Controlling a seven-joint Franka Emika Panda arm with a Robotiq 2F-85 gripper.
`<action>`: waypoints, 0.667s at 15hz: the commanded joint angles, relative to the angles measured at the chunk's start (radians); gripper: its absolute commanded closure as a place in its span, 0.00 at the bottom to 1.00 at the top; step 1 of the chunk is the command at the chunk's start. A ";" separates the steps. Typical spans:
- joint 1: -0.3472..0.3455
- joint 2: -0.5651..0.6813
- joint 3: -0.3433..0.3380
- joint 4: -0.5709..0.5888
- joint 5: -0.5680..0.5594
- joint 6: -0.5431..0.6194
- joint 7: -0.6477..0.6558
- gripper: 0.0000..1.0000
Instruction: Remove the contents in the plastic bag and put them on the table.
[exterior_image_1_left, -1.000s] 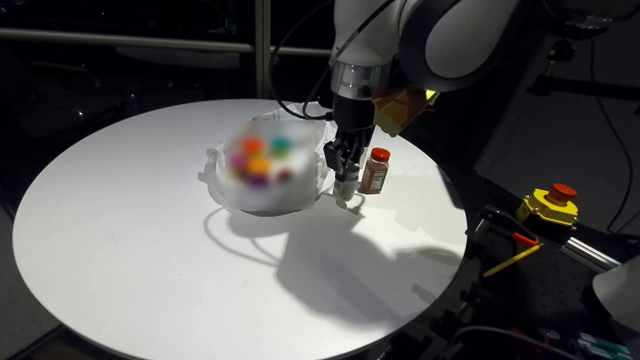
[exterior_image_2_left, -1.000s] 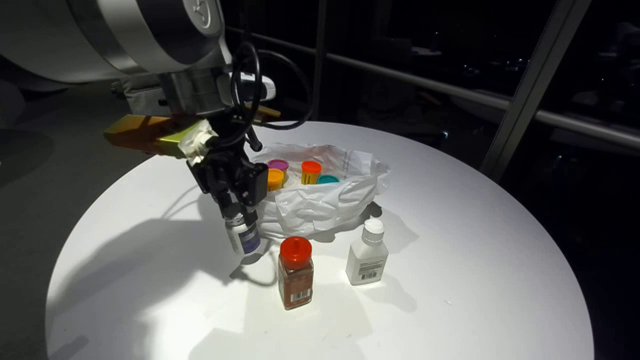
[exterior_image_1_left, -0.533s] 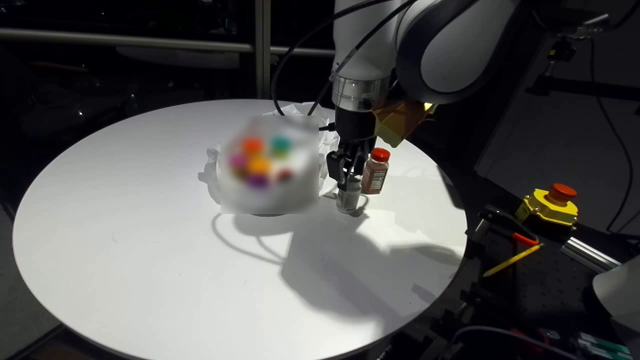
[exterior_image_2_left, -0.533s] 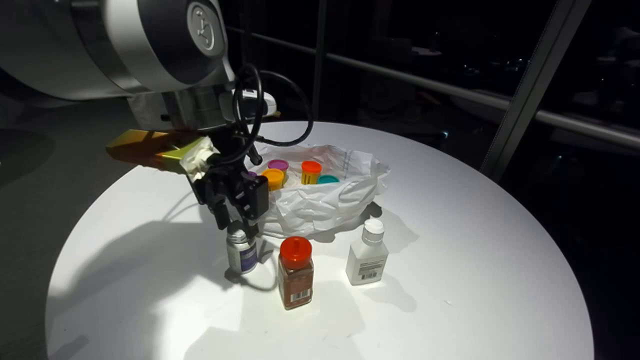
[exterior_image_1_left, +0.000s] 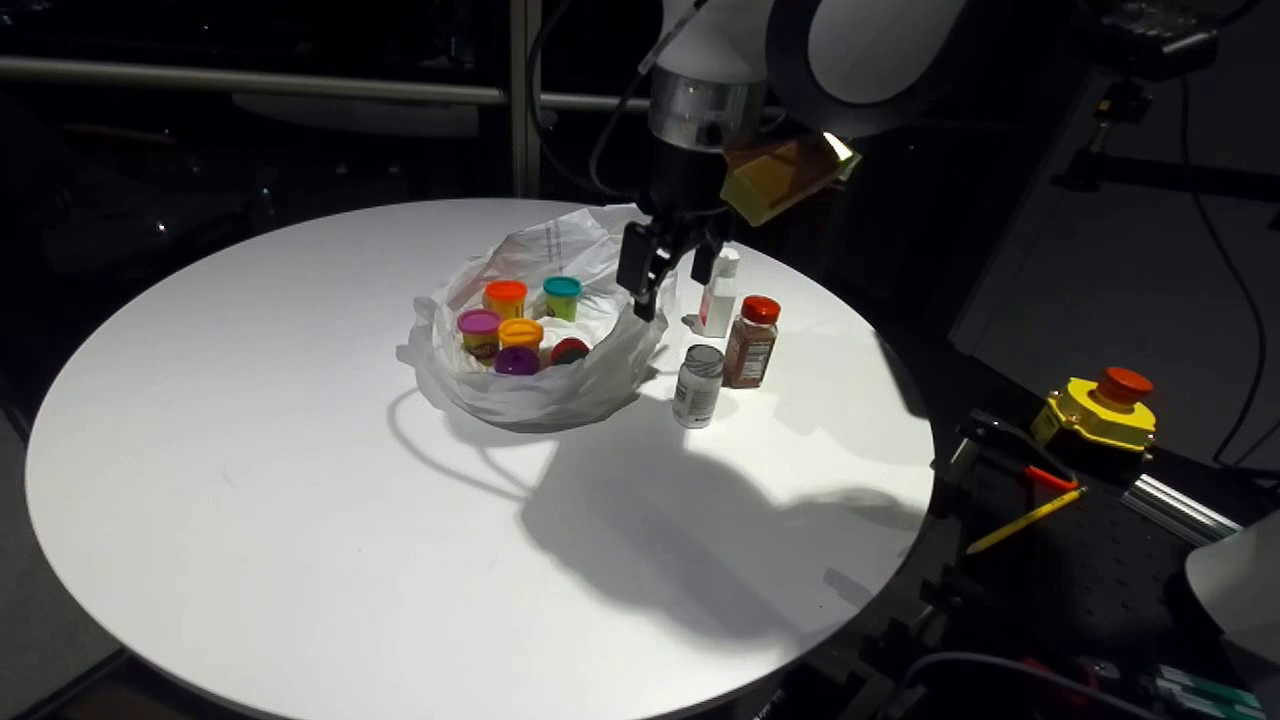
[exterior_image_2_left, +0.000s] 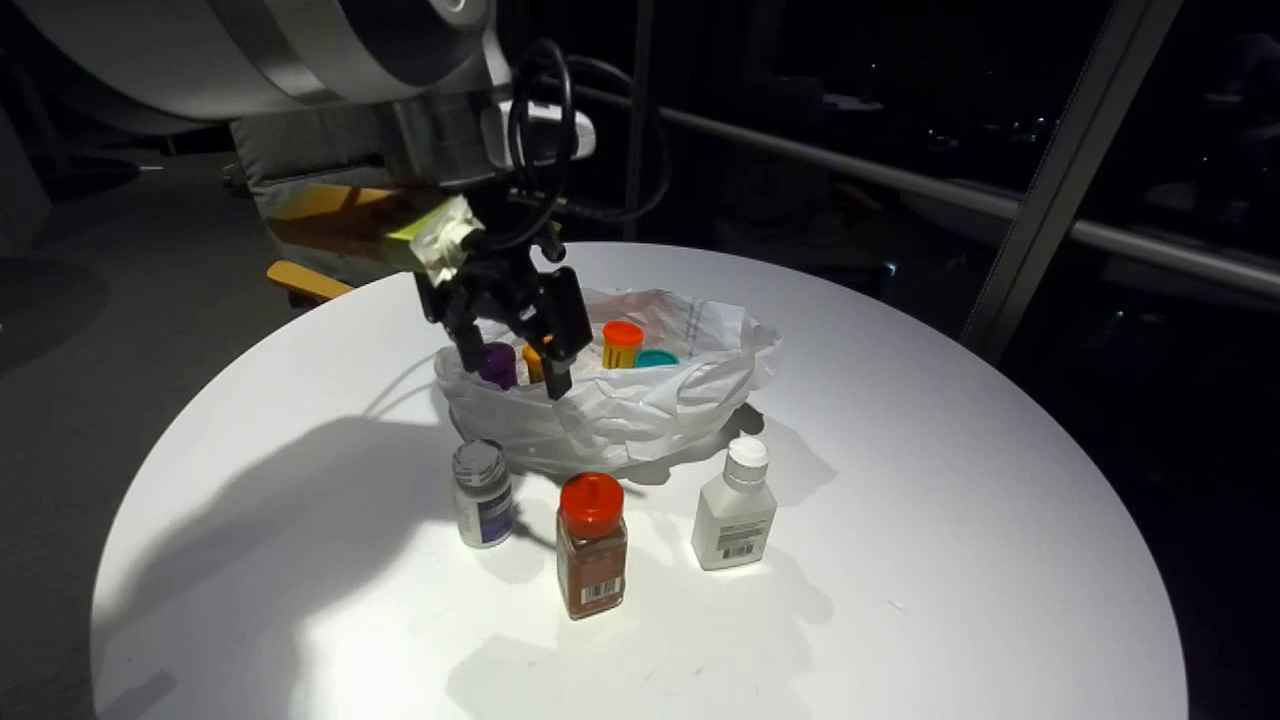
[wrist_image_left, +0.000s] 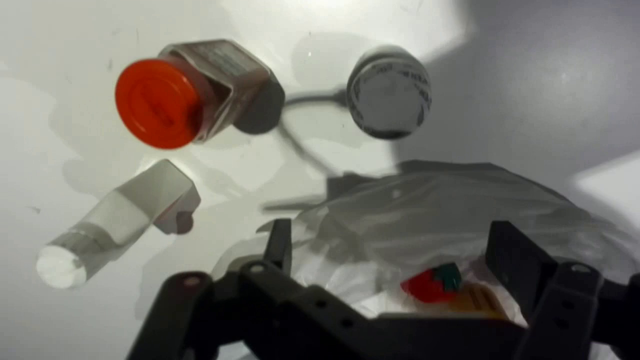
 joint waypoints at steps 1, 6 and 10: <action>-0.014 0.014 0.032 0.120 0.072 -0.005 -0.093 0.00; -0.021 0.157 0.077 0.371 0.213 -0.073 -0.177 0.00; -0.006 0.301 0.051 0.551 0.244 -0.183 -0.149 0.00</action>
